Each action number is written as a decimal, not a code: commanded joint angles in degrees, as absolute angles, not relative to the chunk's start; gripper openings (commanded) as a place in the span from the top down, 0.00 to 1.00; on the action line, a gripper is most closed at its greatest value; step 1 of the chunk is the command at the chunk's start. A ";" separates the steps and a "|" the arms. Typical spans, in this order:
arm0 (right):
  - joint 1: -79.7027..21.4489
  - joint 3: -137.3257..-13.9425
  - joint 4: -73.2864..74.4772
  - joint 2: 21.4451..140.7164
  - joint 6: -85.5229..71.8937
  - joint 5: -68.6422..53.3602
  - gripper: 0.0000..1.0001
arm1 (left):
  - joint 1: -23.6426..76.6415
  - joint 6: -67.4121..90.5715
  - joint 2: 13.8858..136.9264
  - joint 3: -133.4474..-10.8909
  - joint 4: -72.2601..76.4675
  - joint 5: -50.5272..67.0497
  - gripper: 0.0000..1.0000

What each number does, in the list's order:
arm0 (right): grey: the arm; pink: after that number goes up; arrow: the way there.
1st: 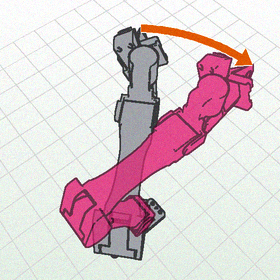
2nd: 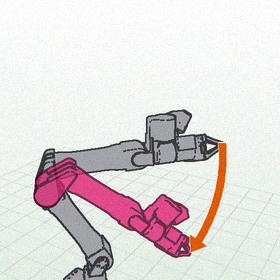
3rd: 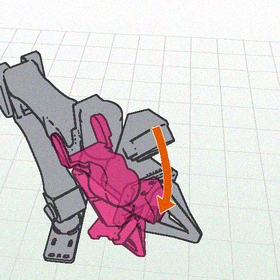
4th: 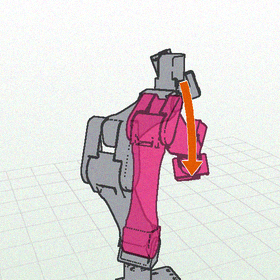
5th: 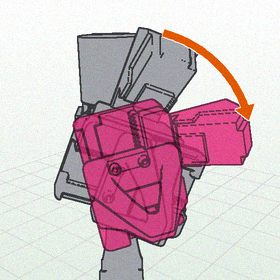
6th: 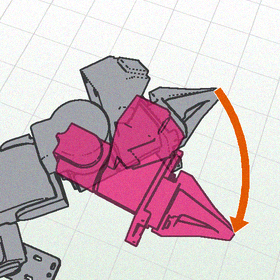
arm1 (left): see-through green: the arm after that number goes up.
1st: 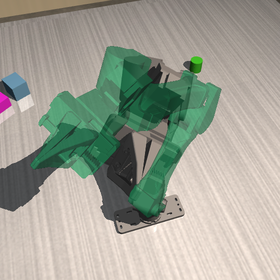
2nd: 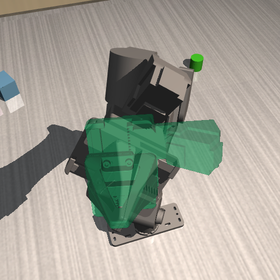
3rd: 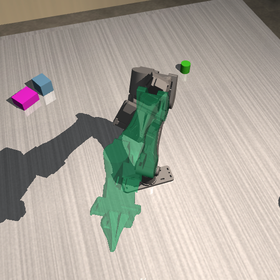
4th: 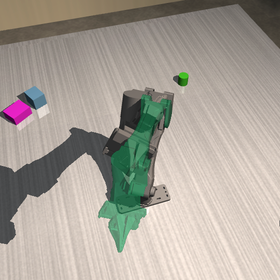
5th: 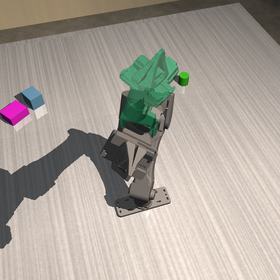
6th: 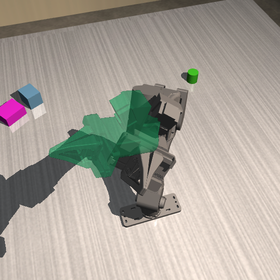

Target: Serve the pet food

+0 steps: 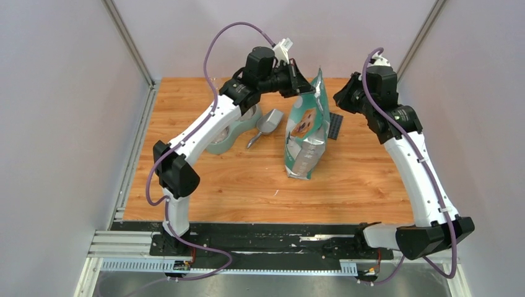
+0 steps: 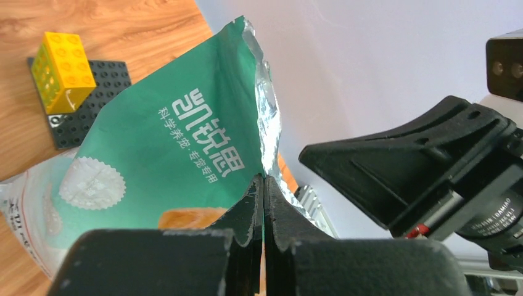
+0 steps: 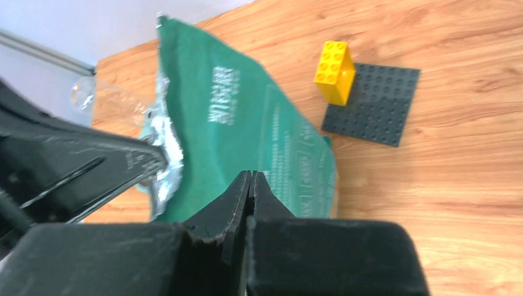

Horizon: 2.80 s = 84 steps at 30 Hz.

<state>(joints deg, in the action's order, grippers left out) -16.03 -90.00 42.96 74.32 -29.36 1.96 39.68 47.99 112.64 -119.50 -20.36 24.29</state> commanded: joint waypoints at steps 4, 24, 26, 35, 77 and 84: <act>-15.64 -96.07 43.34 76.06 -24.61 0.45 0.97 | 39.40 44.72 107.70 -120.54 -21.62 22.99 1.00; -13.47 -102.94 40.34 85.44 -34.91 -14.52 0.71 | 38.46 49.16 107.59 -118.72 -14.67 30.62 1.00; -13.48 -102.92 40.26 85.37 -35.34 -14.59 0.68 | 38.41 49.48 107.82 -118.72 -14.25 31.24 1.00; -13.45 -102.08 38.77 83.47 -37.13 -13.95 0.68 | 38.43 49.82 107.97 -119.11 -13.44 32.25 1.00; -15.57 -102.75 45.57 85.54 -17.39 7.49 1.00 | 37.23 43.74 105.72 -117.01 -17.59 24.55 1.00; -15.57 -106.33 51.22 87.57 -15.66 15.05 1.00 | 37.19 41.41 105.65 -118.12 -19.08 24.03 1.00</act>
